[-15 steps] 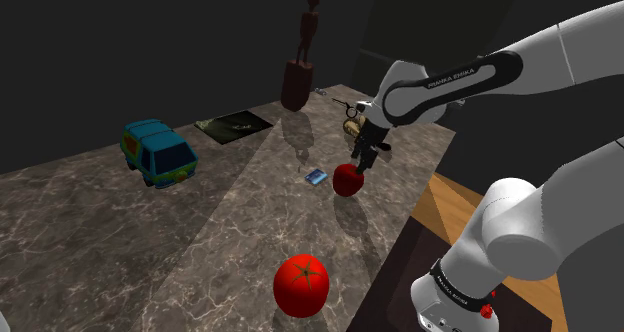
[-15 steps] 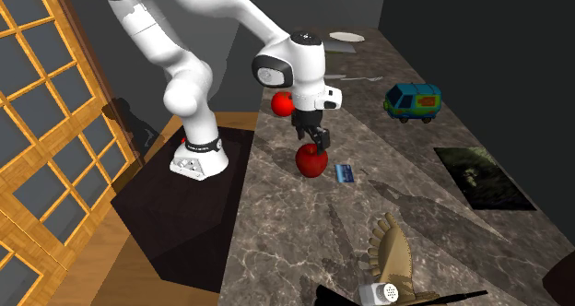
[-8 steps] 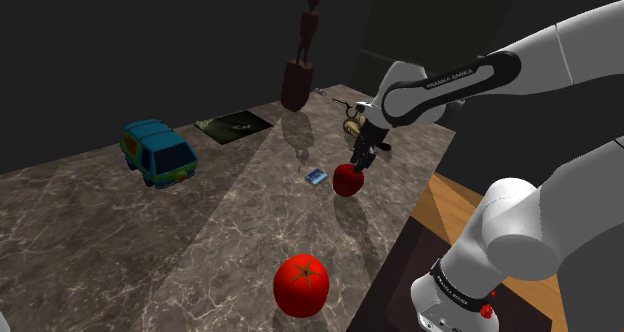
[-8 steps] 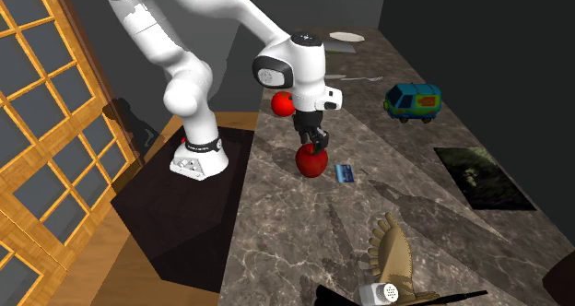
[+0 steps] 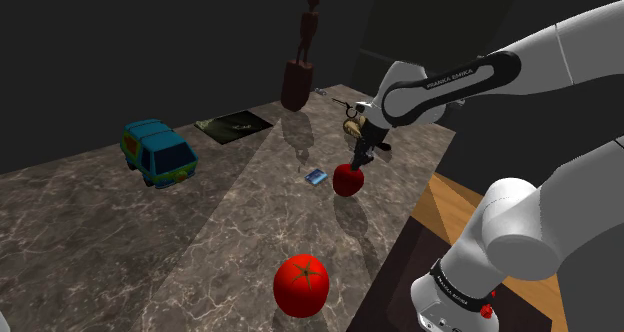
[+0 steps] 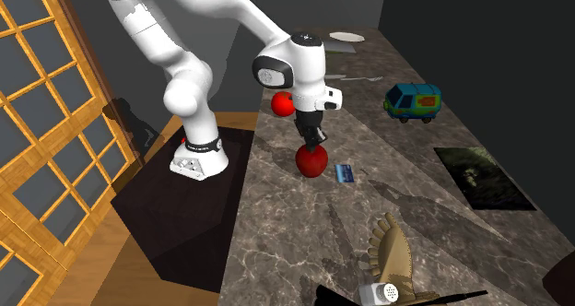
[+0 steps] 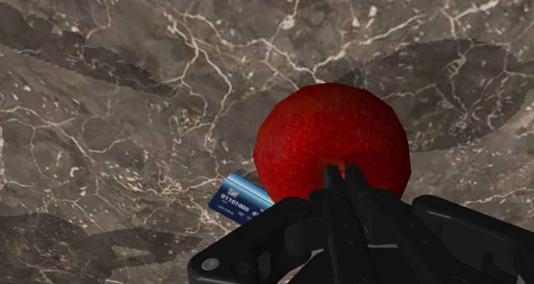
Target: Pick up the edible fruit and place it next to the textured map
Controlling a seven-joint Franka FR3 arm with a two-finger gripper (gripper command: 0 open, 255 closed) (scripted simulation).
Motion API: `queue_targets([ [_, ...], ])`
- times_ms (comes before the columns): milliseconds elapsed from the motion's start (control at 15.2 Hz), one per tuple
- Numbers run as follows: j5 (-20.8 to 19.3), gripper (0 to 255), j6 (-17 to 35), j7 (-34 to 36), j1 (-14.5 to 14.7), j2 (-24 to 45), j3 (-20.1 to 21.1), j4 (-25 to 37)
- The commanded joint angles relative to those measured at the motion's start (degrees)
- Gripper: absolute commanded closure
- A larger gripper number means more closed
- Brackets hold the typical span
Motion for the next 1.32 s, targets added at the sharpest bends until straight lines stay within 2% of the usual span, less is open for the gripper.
queue_targets([
  [0,0.0,255,0.0,0.0,0.0,0.0,0.0,0.0],
  [1254,-1.5,255,-17.4,3.1,-1.3,-8.7,3.3,8.9],
])
